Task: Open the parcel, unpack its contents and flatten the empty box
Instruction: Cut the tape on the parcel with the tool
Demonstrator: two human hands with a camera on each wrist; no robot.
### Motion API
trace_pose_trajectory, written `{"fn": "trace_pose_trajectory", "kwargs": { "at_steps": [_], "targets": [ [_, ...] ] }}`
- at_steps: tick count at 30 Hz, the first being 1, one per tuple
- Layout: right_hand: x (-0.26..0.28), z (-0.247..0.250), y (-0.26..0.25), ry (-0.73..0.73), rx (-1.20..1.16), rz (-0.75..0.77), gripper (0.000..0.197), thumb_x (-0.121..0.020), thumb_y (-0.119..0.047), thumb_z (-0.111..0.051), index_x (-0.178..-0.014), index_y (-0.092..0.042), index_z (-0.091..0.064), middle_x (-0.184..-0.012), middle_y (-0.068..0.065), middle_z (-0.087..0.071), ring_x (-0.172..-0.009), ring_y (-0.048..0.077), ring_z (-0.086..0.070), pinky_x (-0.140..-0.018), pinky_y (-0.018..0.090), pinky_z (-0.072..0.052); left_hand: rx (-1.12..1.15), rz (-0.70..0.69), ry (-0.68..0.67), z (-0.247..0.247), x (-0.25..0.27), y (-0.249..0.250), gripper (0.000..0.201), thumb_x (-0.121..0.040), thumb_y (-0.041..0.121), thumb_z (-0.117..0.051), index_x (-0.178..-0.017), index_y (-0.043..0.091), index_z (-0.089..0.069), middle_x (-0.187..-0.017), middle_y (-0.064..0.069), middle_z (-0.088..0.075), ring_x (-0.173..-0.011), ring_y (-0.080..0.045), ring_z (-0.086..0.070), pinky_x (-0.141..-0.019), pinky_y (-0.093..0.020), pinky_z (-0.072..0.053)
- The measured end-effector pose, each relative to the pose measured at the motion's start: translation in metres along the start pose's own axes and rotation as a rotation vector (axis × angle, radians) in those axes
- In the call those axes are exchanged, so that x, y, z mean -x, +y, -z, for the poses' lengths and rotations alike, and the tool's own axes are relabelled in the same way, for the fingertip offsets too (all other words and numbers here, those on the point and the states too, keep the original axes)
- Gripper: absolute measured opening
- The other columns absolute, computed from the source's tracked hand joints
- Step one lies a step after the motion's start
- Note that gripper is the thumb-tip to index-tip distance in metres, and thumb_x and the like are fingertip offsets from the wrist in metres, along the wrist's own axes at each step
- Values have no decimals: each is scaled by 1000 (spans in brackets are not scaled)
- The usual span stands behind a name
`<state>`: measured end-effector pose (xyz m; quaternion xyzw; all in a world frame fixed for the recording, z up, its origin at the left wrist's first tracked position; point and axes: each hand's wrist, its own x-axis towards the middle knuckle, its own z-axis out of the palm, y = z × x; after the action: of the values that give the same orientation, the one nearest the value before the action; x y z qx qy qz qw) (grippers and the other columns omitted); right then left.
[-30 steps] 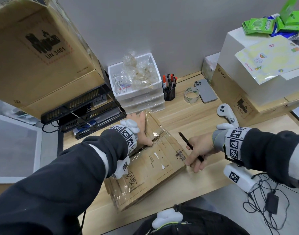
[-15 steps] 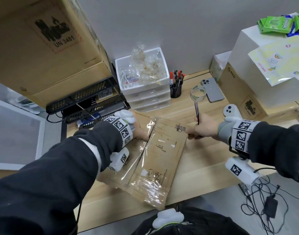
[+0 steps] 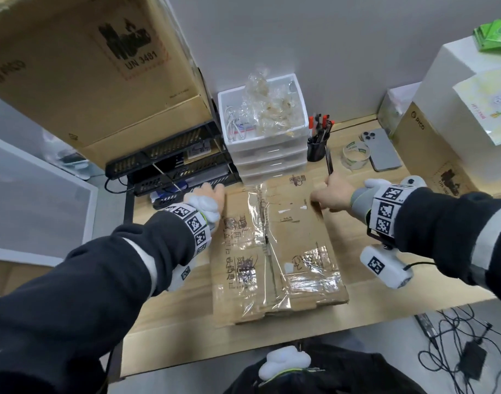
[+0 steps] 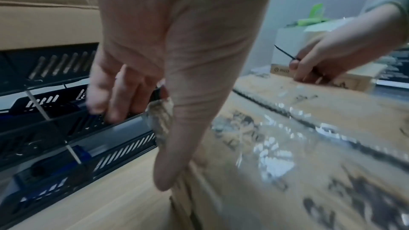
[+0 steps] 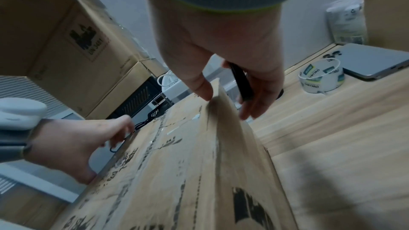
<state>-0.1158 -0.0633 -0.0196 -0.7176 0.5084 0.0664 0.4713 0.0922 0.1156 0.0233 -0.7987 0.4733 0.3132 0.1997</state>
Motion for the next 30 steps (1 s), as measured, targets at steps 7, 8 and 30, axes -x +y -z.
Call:
{"fn": "trace_pose_trajectory", "kwargs": {
  "at_steps": [7, 8, 30],
  "targets": [
    [2, -6, -9, -1, -105, 61, 24, -79, -12, -62, -78, -20, -39, -78, 8, -50, -69, 25, -50, -61, 34, -45, -553, -306, 125, 1, 19, -6, 149, -56, 41, -96, -160, 21, 9, -166, -15, 4, -154, -31, -1, -124, -41, 2],
    [2, -7, -15, 0, -123, 85, 22, -79, -9, -59, -77, -19, -40, -79, 9, -48, -72, 25, -49, -63, 34, -44, -582, -360, 131, -1, 18, -5, 153, -53, 44, -96, -160, 21, 12, -167, -15, 7, -154, -31, 3, -123, -43, 6],
    [16, -43, -95, -261, -103, 267, 26, -70, -16, -64, -88, -21, -46, -129, 15, -60, -123, 29, -53, -105, 46, -43, -613, -655, 230, -70, 24, 34, 159, -43, 72, -79, -160, 9, 8, -167, -19, 7, -155, -33, 8, -123, -56, 4]
  ]
}}
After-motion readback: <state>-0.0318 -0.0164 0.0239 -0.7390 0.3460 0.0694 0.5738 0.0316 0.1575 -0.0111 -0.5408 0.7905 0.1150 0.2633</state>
